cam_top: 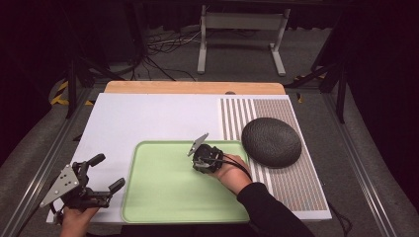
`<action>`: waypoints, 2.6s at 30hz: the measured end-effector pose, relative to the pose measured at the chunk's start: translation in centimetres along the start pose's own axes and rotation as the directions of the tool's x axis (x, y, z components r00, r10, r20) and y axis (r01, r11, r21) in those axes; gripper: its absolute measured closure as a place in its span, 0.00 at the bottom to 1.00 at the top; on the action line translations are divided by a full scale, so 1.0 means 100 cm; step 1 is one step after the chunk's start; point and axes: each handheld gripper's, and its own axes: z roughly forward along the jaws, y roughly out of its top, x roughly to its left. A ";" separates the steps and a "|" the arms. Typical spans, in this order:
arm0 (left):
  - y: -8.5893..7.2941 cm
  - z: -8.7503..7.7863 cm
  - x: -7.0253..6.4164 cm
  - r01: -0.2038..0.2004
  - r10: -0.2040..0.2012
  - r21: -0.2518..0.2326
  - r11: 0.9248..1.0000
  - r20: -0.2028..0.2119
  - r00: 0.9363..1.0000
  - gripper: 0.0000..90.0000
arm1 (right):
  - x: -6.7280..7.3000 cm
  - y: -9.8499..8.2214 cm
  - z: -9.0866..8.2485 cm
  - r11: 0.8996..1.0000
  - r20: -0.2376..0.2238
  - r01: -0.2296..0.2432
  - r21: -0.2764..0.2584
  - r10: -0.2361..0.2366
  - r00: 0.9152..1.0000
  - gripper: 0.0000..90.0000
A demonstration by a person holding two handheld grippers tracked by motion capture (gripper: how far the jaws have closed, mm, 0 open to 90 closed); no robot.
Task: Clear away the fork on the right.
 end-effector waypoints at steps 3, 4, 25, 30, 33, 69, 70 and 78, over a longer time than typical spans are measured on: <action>0.000 0.000 0.000 0.000 0.000 0.001 1.000 0.002 1.000 0.00 | -0.003 -0.002 -0.001 1.000 0.002 -0.011 -0.007 0.011 1.000 1.00; 0.000 0.000 0.000 -0.001 0.001 0.002 1.000 0.001 1.000 0.00 | -0.003 -0.003 -0.001 1.000 0.003 -0.012 -0.008 0.012 1.000 1.00; -0.001 0.001 0.000 -0.001 0.001 0.002 1.000 0.001 1.000 0.00 | -0.025 -0.020 -0.009 0.997 0.053 -0.079 -0.013 0.080 0.995 1.00; -0.001 0.001 0.000 0.003 -0.003 0.003 1.000 0.002 1.000 0.00 | -0.032 -0.025 -0.012 0.994 0.068 -0.105 -0.011 0.105 0.992 1.00; -0.001 0.001 0.000 0.002 -0.002 0.002 1.000 0.000 1.000 0.00 | -0.035 -0.029 -0.014 0.992 0.080 -0.126 -0.017 0.127 0.989 1.00; -0.001 0.001 0.000 0.005 -0.005 0.005 1.000 0.001 1.000 0.00 | -0.063 -0.063 -0.033 0.975 0.155 -0.223 -0.008 0.221 0.963 1.00; -0.001 0.001 0.000 0.002 -0.002 0.008 1.000 0.002 1.000 0.00 | -0.064 -0.064 -0.034 0.974 0.156 -0.228 -0.008 0.226 0.961 1.00; -0.001 0.001 0.000 0.000 0.000 0.010 1.000 0.003 1.000 0.00 | -0.066 -0.073 -0.037 0.966 0.160 -0.257 -0.029 0.258 0.953 1.00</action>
